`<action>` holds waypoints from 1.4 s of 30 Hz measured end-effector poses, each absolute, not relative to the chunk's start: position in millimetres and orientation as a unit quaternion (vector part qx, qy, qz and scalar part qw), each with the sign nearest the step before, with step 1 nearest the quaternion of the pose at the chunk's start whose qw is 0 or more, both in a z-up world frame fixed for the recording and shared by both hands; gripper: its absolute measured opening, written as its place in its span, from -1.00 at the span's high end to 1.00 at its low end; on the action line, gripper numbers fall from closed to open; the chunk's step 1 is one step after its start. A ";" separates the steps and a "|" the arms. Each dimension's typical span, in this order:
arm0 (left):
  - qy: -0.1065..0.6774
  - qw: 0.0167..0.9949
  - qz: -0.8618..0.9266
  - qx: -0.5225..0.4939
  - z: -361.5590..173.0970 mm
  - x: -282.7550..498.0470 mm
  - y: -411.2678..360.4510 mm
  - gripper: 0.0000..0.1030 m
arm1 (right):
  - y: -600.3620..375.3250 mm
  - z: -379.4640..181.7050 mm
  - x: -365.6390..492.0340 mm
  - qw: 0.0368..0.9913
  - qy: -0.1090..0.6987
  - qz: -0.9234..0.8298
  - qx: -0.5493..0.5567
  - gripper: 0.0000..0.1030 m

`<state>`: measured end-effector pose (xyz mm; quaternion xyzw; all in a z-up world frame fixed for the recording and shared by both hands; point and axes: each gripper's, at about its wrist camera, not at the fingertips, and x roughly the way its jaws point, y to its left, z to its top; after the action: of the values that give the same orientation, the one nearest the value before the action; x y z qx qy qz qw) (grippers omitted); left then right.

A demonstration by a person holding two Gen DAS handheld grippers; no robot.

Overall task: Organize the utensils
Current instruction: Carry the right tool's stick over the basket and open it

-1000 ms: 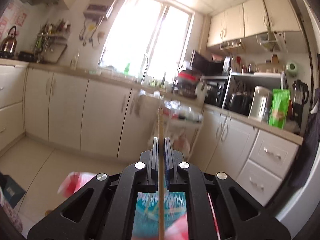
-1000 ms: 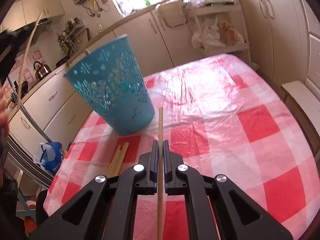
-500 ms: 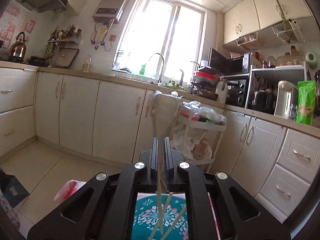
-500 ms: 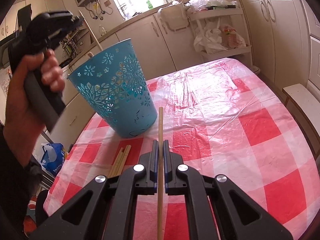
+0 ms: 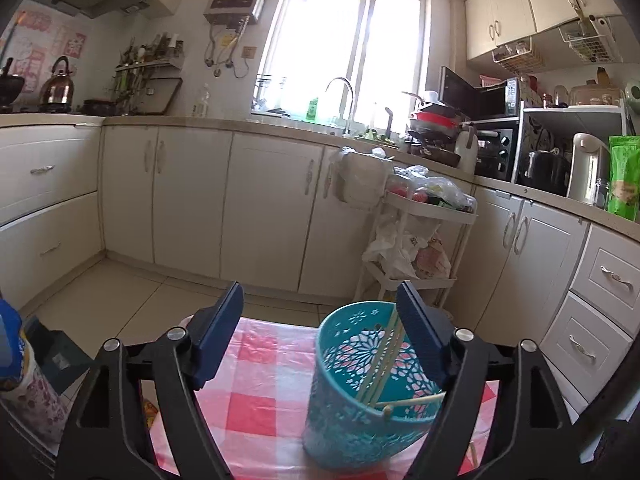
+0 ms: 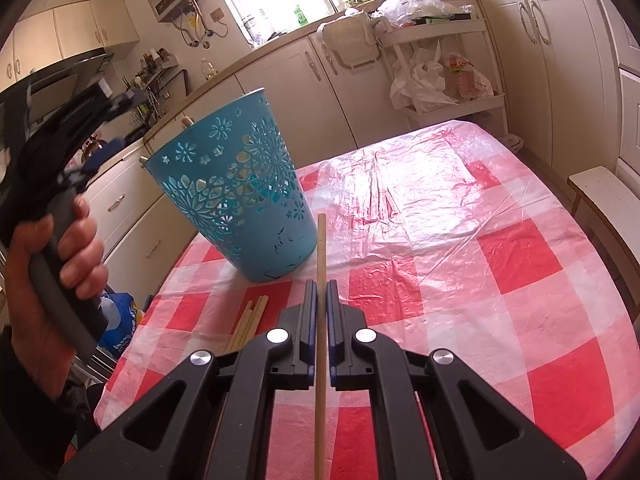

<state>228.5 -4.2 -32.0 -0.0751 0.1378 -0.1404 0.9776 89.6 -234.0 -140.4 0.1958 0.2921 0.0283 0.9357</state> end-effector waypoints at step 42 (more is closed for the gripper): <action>0.144 0.957 -0.062 -0.246 -63.8 175.0 87.1 -0.79 | -200.5 -22.2 202.4 0.972 0.032 0.065 0.222 0.88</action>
<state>175.0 87.1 -63.8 -0.2460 0.1439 -0.0617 0.9565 202.4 -200.5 -22.2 0.2221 0.0320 0.0653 0.9723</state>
